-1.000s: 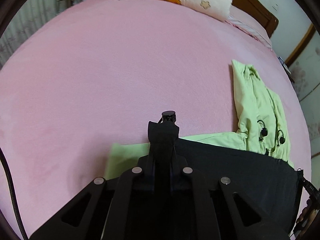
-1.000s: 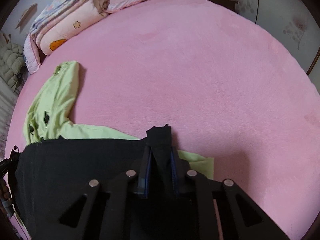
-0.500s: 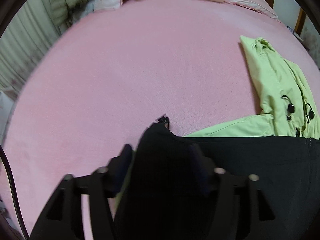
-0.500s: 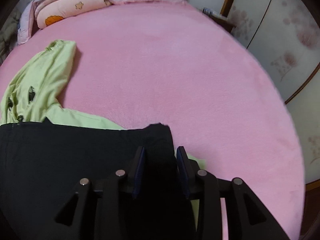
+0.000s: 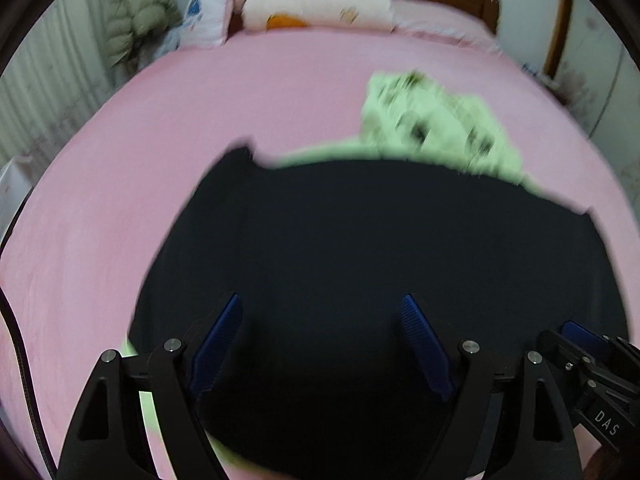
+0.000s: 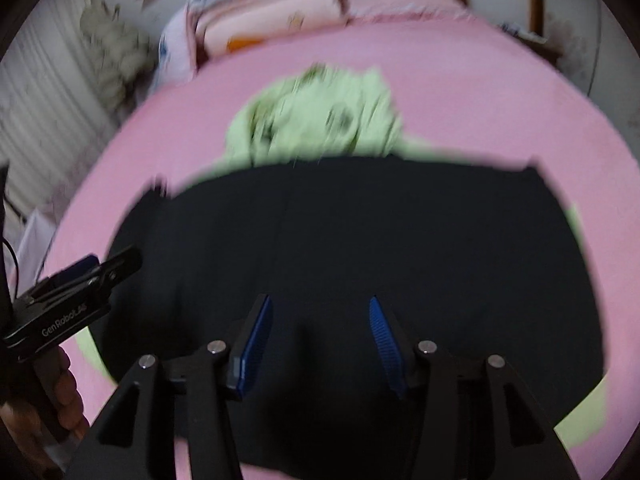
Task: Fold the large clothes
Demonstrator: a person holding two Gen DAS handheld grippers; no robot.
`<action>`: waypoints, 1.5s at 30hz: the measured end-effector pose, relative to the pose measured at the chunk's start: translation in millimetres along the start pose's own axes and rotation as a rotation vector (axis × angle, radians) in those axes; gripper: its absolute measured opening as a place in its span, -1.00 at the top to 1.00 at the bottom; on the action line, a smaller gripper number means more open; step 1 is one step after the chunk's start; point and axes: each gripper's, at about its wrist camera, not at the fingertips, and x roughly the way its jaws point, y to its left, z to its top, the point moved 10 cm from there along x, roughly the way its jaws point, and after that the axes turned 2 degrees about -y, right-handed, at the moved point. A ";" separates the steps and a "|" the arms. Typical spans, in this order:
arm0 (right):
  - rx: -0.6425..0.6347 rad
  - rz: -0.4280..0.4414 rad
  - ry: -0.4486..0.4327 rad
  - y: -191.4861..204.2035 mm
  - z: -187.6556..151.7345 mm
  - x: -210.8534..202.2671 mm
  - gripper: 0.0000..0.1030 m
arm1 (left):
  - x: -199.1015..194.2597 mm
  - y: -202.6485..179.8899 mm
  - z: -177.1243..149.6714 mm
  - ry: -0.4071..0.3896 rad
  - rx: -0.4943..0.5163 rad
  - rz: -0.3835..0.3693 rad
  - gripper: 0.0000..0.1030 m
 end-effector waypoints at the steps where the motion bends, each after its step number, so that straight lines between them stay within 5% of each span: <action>1: -0.013 -0.030 0.027 -5.9 -13.4 7.3 0.26 | 6.4 6.5 -8.6 0.022 0.005 0.032 -0.57; 3: -0.023 -0.093 0.024 -27.9 -25.6 8.7 0.61 | 20.5 28.2 -23.7 0.058 0.014 0.098 -0.57; 6: -0.017 -0.221 -0.034 -82.2 -28.4 -8.9 0.89 | 26.8 64.0 -27.2 0.038 -0.002 0.134 -0.57; 10: 0.049 -0.473 -0.038 -174.1 -46.0 -34.1 0.88 | 37.4 108.5 -19.5 0.033 -0.068 0.205 -0.69; 13: 0.093 -0.365 -0.050 -193.3 -56.4 -35.3 1.00 | 51.0 122.7 -24.4 0.064 -0.158 0.137 -0.81; 19: 0.056 -0.460 -0.048 -187.3 -58.3 -28.2 1.00 | 57.3 123.7 -27.9 0.041 -0.136 0.169 -0.96; 25: 0.073 -0.464 0.028 -187.2 -55.3 -25.8 0.95 | 48.6 132.9 -31.0 0.120 -0.154 0.147 -0.97; 31: 0.178 -0.346 0.106 -180.8 -46.3 -48.4 0.93 | 10.4 96.4 -20.1 0.164 -0.057 0.070 -0.97; 38: 0.129 -0.225 0.088 -142.3 8.4 -83.4 0.93 | -51.8 37.2 49.4 0.095 0.032 -0.113 -0.97; 45: 0.048 -0.151 -0.008 -105.2 122.9 -107.6 0.93 | -73.7 3.9 169.5 0.000 0.086 -0.215 -0.97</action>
